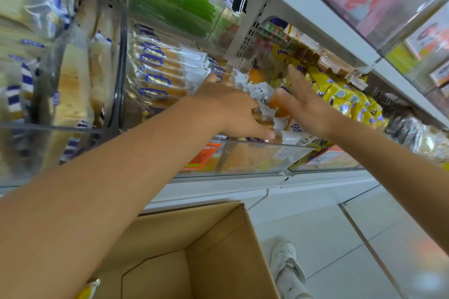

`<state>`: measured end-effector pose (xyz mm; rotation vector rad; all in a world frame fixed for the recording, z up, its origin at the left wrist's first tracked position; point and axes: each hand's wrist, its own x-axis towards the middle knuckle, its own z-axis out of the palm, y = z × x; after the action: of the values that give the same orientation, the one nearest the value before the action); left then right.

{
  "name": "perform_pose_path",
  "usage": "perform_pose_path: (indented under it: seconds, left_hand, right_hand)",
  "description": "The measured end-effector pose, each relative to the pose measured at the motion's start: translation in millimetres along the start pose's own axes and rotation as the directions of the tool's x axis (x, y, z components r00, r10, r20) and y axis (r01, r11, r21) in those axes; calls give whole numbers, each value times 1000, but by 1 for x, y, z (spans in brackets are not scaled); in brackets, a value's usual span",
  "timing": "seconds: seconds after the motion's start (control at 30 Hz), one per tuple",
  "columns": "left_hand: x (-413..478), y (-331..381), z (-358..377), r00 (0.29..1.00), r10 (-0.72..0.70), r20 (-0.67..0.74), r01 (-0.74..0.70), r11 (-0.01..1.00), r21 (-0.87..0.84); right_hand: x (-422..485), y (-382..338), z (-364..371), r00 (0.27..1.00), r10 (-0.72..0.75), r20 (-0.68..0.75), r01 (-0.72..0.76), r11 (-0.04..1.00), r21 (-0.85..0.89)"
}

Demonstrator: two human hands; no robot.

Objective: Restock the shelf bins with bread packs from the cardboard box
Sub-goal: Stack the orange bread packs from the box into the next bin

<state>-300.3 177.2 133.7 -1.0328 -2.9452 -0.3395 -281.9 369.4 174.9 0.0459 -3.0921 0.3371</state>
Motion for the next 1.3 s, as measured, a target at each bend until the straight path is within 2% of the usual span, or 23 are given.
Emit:
perform_pose_path:
  seconds: [0.17,0.3,0.4,0.57,0.77,0.83,0.9,0.93,1.0,1.07,1.23,1.3]
  left_hand:
    - [-3,0,-2,999,-40,-11,40,999,11]
    - [-3,0,-1,999,-41,-26,42,999,14]
    - [-2,-1,0,998,-58,-37,57,998,-21]
    - [-3,0,-1,991,-124,42,126,991,-44]
    - [-2,-2,-3,986,-146,81,156,978,-140]
    - [-4,-2,-7,985,-141,99,157,969,-189]
    - [-7,-6,-16,980,-157,119,182,951,-248]
    - [-7,-11,-20,975,-182,129,209,945,-250]
    - [-8,-23,-25,957,-252,146,274,949,-159]
    - [-10,-33,-25,938,-306,159,319,946,-61]
    - [-11,-34,-16,926,-340,167,355,932,-76]
    - [-12,-33,-17,925,-341,170,358,930,-86]
  right_hand:
    - [4,7,22,987,58,149,-78,988,132]
    - [11,7,21,982,45,182,-28,995,-96]
    - [15,-10,19,950,88,300,-68,995,-75]
    - [16,-1,20,966,32,256,-29,999,-18]
    - [30,2,21,940,29,340,-32,999,2]
    - [34,3,13,960,3,280,-12,999,30]
    - [48,1,9,993,-36,116,34,999,19]
    - [57,-3,8,998,-48,49,47,999,18]
    - [80,-7,11,998,-58,17,58,998,-1]
    - [101,-10,19,996,-38,83,39,999,-12]
    - [134,-18,33,943,9,333,-9,1000,0]
    - [131,-16,30,941,-28,338,8,998,59]
